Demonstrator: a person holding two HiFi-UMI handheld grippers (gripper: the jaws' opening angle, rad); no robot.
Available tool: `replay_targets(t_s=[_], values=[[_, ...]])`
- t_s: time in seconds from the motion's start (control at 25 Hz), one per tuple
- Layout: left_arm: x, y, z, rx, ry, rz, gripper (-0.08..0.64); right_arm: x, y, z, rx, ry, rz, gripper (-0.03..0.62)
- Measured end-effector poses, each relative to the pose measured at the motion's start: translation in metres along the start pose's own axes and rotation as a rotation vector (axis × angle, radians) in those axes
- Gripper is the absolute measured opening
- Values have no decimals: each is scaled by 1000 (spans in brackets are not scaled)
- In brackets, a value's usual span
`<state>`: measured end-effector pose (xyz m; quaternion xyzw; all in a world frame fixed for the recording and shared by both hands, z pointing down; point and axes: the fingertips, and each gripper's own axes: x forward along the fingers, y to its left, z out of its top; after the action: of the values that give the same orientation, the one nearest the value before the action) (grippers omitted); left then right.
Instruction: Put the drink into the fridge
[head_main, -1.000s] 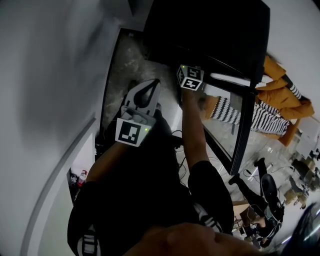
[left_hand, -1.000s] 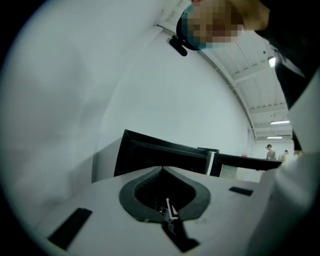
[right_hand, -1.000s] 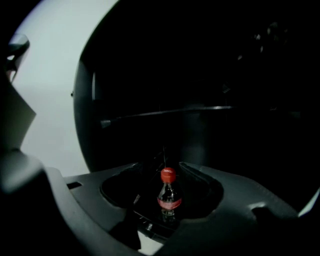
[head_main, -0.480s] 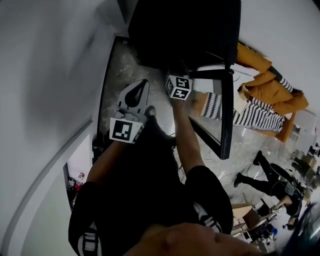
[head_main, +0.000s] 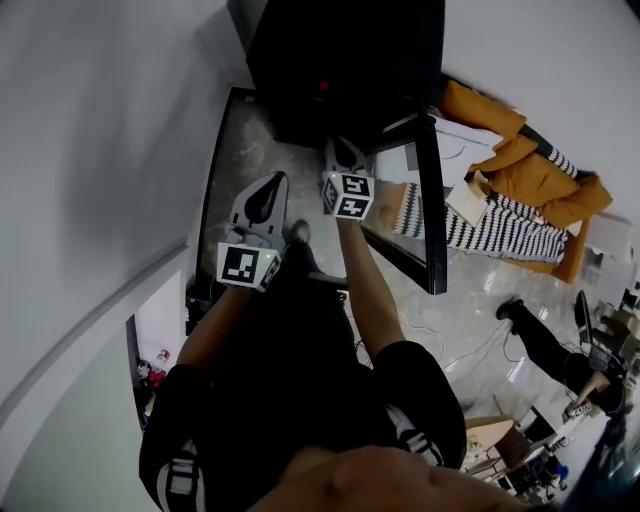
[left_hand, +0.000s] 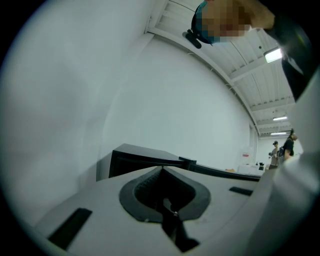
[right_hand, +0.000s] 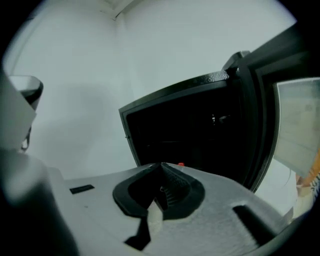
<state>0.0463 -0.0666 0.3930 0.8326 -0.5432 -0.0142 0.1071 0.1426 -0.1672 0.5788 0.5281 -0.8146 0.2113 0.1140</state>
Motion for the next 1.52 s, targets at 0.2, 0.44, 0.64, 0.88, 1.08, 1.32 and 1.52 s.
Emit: replay_targets(t_s=[0.2,0.44,0.64,0.88,1.08,1.32,1.52], values=[[-15,-11,7,-6,15,-57,5,-38,15,19,19,-26,-36,2],[-33,-3,6,-7,23,-136,5,-80,32,39,64,-45,-116,2],[-50,14,19,4,3,-170,5,-110,66,53,36,-82,-120,2],[-71,23,33,14,0,-176,5,-147,109,68,5,-141,-95,2],[-88,25,31,16,-3,-194,5,-175,129,73,-5,-171,-101,2],[-99,24,39,28,-8,-193,5,-198,136,76,-4,-193,-120,2],[-105,23,41,36,6,-182,5,-210,142,65,6,-197,-119,2]])
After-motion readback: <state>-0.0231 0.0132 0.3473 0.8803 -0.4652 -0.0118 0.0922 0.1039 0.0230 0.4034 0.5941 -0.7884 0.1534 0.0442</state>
